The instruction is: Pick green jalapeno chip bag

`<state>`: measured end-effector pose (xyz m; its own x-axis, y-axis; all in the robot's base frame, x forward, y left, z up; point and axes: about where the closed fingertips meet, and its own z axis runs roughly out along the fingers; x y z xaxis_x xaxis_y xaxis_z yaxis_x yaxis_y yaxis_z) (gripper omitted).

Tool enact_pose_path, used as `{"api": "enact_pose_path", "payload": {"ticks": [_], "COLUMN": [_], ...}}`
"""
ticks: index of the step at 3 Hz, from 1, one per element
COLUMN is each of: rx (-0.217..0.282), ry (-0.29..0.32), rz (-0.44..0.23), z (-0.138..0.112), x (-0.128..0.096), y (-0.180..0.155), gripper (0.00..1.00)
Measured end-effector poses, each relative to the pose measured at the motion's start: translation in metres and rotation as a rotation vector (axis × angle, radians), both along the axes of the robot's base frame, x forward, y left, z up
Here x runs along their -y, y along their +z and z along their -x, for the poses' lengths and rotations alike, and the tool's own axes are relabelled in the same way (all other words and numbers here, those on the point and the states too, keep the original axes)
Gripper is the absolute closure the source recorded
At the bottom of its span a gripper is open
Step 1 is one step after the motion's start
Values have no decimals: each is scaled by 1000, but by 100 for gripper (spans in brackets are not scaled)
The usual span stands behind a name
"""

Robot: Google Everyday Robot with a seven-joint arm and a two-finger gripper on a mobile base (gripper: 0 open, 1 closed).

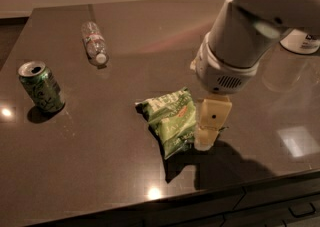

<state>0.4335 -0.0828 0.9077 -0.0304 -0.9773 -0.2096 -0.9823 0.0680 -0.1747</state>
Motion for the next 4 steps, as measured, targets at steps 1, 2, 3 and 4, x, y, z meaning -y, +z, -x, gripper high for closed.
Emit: {"api": "enact_pose_path", "payload": {"ticks": [1,2,3,4], "rx": [-29,-57,-67,-34], "ry": [25,29,25,3], "rz": [49,79,84,27], "z": [4,4,4,4], "x": [-9,-9,-8,-8], "y": [-27,-40,-43,-24], "gripper": [0,27,50,72]}}
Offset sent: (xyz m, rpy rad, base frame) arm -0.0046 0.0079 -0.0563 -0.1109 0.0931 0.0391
